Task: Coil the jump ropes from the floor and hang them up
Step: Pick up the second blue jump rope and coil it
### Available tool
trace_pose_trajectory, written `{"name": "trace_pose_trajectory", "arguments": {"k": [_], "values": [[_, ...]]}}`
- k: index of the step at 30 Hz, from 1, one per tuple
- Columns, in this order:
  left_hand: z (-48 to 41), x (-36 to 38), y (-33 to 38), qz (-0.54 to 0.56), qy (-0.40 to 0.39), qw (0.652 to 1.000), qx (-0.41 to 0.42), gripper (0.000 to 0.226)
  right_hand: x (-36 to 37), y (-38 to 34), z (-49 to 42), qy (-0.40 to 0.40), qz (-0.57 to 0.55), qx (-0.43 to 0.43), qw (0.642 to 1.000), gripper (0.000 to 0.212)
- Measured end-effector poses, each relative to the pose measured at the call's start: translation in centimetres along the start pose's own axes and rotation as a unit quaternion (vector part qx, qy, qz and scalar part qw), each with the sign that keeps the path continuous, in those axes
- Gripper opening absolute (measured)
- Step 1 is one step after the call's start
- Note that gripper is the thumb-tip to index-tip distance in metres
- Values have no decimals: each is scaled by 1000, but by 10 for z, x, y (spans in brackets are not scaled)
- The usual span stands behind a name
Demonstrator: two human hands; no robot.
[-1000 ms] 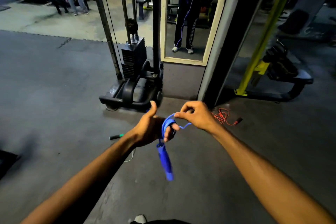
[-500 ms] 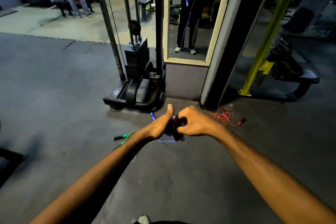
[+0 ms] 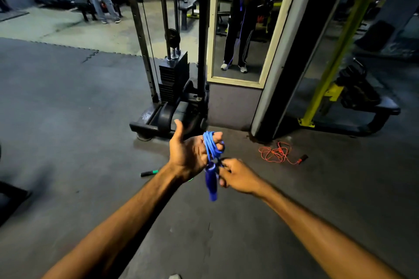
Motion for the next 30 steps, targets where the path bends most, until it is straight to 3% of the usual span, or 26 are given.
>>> {"name": "trace_pose_trajectory", "arguments": {"k": [3, 5, 8, 10, 12, 14, 16, 18, 20, 22, 25, 27, 28, 30], "values": [[-6, -12, -10, -119, 55, 991, -15, 124, -2, -24, 4, -76, 178, -51, 980, 16], [-5, -13, -21, -210, 72, 975, -30, 109, -11, -42, 1, -95, 261, -88, 957, 17], [-3, -9, -23, -401, 75, 913, -15, 81, -38, -63, -4, -61, 200, -121, 970, 5], [-1, -5, -18, -443, 27, 894, -64, 93, -58, -62, -9, -45, 76, -96, 991, 11], [-1, -3, -8, -440, -35, 892, -102, 109, -73, -56, -12, -20, -30, -88, 996, 21], [-2, 5, -1, -376, -90, 915, -119, 118, -78, -50, -15, 34, -93, -117, 988, 22], [-1, 14, 7, -222, -108, 964, -95, 119, -73, -41, -19, 88, -155, -119, 977, 12], [-1, 10, 14, -67, -94, 993, -39, 122, -56, -27, -22, 105, -168, -78, 977, 20], [-7, -2, 19, -6, -36, 999, 21, 123, -32, -17, -16, 36, -107, -27, 993, 22], [-13, -6, 19, -69, 27, 996, 42, 121, -15, -20, -9, -51, -29, -17, 998, 14], [-15, -3, 8, -262, 92, 960, -26, 106, -29, -46, -9, -57, 88, -70, 992, 9], [-13, 1, 3, -449, 73, 889, -46, 91, -49, -63, -10, -41, 102, -100, 989, 4], [-10, 6, 2, -517, 39, 853, -52, 96, -56, -67, -11, -40, 72, -105, 991, 10], [-13, 7, 1, -530, 0, 843, -88, 113, -64, -68, -11, -22, -3, -109, 994, 14]]}}
Point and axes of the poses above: each hand's wrist, its own z-axis away from the middle knuckle, its own x-axis out of the palm, y = z × x, the point moved 3 cm from there along -z, towards the middle knuckle, and after that the axes turned 3 degrees about -z, right-handed, at the moved point
